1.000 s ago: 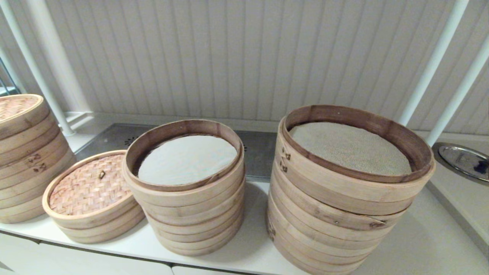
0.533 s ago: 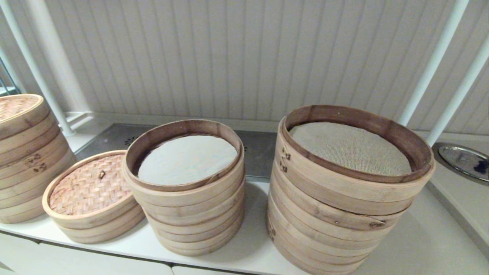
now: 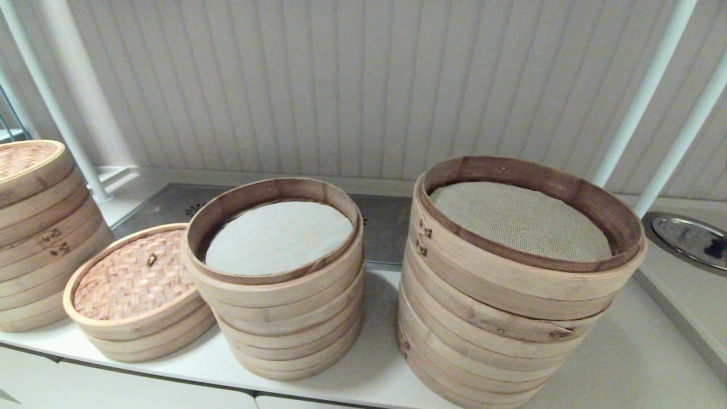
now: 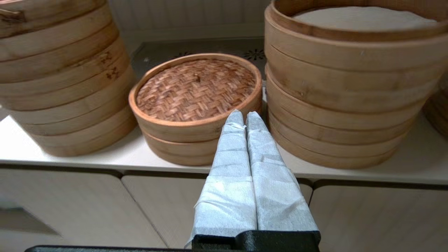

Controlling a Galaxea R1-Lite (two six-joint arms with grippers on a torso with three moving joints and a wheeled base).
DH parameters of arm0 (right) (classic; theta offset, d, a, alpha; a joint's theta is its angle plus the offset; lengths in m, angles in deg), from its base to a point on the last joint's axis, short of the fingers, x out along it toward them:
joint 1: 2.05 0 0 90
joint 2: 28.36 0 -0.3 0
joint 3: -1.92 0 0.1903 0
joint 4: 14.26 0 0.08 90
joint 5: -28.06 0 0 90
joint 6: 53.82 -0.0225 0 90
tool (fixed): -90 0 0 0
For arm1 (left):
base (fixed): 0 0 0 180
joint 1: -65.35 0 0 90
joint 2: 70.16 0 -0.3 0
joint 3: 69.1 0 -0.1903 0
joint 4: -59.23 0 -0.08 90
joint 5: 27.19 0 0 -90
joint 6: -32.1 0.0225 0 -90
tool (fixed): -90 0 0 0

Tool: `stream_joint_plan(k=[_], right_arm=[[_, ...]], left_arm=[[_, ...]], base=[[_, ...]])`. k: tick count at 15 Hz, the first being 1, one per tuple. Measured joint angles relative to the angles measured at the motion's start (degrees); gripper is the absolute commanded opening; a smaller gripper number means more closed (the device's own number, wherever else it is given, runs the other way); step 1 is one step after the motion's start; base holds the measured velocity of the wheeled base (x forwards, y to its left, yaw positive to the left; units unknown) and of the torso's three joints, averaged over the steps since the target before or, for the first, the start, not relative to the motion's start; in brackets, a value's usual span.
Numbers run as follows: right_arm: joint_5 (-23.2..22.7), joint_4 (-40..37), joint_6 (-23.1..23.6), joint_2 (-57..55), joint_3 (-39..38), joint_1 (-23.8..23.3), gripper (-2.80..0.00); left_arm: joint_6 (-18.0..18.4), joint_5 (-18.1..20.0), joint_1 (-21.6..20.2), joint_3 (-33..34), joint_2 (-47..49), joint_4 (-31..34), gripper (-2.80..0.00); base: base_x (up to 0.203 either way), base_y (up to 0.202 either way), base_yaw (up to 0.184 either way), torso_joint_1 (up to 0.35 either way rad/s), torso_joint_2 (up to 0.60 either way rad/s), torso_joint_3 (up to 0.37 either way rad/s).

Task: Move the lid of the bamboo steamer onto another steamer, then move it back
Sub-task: Pick up the steamer

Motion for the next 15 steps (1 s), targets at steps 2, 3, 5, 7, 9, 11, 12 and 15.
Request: stream_joint_plan(k=[2, 3, 5, 7, 9, 11, 12, 15], right_arm=[[0.0, 0.0, 0.0, 0.0, 0.0, 0.0, -2.8], [0.0, 0.0, 0.0, 0.0, 0.0, 0.0, -2.8], [0.0, 0.0, 0.0, 0.0, 0.0, 0.0, -2.8], [0.0, 0.0, 0.0, 0.0, 0.0, 0.0, -2.8], [0.0, 0.0, 0.0, 0.0, 0.0, 0.0, -2.8], [0.0, 0.0, 0.0, 0.0, 0.0, 0.0, -2.8], [0.0, 0.0, 0.0, 0.0, 0.0, 0.0, -2.8], [0.0, 0.0, 0.0, 0.0, 0.0, 0.0, -2.8]], left_arm=[[0.0, -1.7, 0.0, -6.1, 7.8, 2.3, -2.8], [-0.2, -3.3, 0.0, -9.1, 12.2, 3.9, -2.8], [-1.1, -5.8, 0.0, -13.5, 20.4, 5.1, -2.8], [-2.8, -7.0, -0.2, -16.5, 29.5, 4.4, -2.8], [-4.3, -7.4, -1.4, -18.7, 39.1, 1.8, -2.8], [-4.9, -6.7, -3.7, -20.1, 47.5, -1.6, -2.8], [-5.1, -5.7, -5.1, -20.6, 51.5, -3.2, -2.78], [-5.3, -1.3, -9.0, -21.6, 61.3, -5.5, 0.0]], base=[[0.0, 0.0, 0.0, 0.0, 0.0, 0.0], [0.0, 0.0, 0.0, 0.0, 0.0, 0.0], [0.0, 0.0, 0.0, 0.0, 0.0, 0.0], [0.0, 0.0, 0.0, 0.0, 0.0, 0.0], [0.0, 0.0, 0.0, 0.0, 0.0, 0.0], [0.0, 0.0, 0.0, 0.0, 0.0, 0.0], [0.0, 0.0, 0.0, 0.0, 0.0, 0.0], [0.0, 0.0, 0.0, 0.0, 0.0, 0.0]])
